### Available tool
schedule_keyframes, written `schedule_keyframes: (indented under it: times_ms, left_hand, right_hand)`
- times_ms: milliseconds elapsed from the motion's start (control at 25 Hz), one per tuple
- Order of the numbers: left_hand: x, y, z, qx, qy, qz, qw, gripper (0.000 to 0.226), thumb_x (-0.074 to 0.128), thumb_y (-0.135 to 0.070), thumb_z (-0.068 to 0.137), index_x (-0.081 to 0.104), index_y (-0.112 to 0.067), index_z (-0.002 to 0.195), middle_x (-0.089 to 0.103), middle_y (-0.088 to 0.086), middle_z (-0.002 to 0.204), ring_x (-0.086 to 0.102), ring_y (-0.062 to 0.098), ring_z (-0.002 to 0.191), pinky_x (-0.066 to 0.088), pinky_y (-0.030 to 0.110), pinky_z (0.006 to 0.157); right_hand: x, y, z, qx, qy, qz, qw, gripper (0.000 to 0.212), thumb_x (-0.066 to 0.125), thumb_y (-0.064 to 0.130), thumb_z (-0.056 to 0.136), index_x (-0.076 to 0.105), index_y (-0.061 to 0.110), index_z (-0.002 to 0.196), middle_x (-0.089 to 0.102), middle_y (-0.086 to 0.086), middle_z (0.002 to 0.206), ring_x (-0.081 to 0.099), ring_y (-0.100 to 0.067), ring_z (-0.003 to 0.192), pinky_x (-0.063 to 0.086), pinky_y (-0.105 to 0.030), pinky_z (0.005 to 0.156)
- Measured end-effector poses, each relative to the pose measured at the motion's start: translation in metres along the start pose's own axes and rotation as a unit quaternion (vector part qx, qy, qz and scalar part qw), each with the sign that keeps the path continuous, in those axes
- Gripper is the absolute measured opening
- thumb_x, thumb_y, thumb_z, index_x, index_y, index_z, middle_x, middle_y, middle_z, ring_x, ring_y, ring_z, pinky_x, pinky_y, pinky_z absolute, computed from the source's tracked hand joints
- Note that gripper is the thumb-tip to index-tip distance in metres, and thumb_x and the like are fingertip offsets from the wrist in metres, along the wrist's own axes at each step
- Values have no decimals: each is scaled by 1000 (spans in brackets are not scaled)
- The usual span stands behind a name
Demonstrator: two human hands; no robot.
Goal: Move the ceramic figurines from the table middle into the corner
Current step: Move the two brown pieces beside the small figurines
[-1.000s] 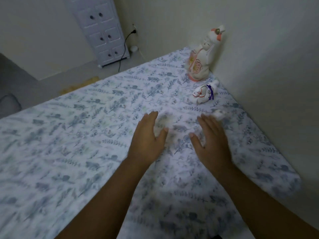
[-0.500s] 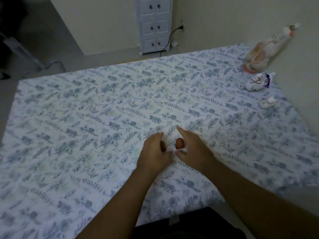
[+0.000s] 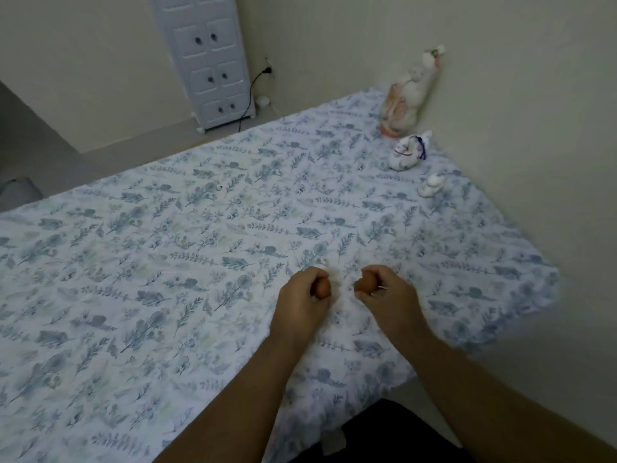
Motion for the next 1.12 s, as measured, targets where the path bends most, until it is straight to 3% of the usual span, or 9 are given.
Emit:
schedule_keyframes:
  times_ms: [80,240,440,560,680,920,1040,1120]
  left_hand:
    - [40,-35,30,31,25,-6,999,27,70,-3,83,70,-23,101,69,-8,95,65,13,92,58,37,86]
    - [131,-105,95,82,81,-4,993,37,74,-5,84,70,-17,119,69,-2,117,65,13,106,57,34,93]
    - [218,-165,170,124,103,3,987,51,73,-6,85,60,-15,133,66,-3,103,63,9,95,51,21,87]
    - [254,-170,202,124,127,7,984,55,76,-10,83,58,-18,134,70,0,103,67,13,95,55,25,88]
    - [267,-163,213,121,133,4,984,53,80,-12,80,61,-20,130,71,0,99,70,14,95,57,28,88]
    - [274,-154,217,95,168,-36,981,57,81,-4,79,61,-20,130,72,-8,97,67,0,95,47,4,86]
    - [275,-154,215,111,183,-27,977,58,80,-3,80,59,-16,132,73,-3,101,67,3,97,45,3,87]
    - [275,-154,214,116,188,-22,975,59,81,-3,80,59,-15,133,71,-5,102,65,-5,95,44,1,87]
  right_hand:
    - [-50,-15,21,12,-44,3,999,40,81,1,80,68,15,115,68,3,100,68,-13,94,58,-30,91]
    - [-142,-47,72,29,-112,2,993,37,80,7,83,67,12,118,65,1,100,63,-12,92,48,-7,73]
    - [-210,-86,133,29,-176,-27,984,27,73,17,89,69,18,115,74,-7,105,71,-22,97,58,-34,82]
    - [-226,-100,153,29,-184,-16,982,23,74,17,88,70,21,110,74,-4,102,70,-20,95,59,-38,84]
    - [-223,-107,160,28,-160,-3,987,13,76,19,84,67,25,90,72,3,90,68,-15,90,59,-37,81]
    - [-224,-114,157,35,-162,6,986,17,84,19,78,69,17,87,75,1,87,72,-14,87,61,-40,82]
    - [-223,-119,148,50,-169,-7,984,17,83,23,79,69,16,85,74,2,84,71,-14,83,61,-40,77]
    - [-223,-120,142,56,-183,-15,981,16,82,24,80,69,16,86,73,2,82,70,-15,81,61,-40,75]
Point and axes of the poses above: each hand's wrist, its own z-axis towards the middle knuckle, its own x-axis out of the palm, y = z × x, the point moved 10 cm from there along z, towards the middle knuckle
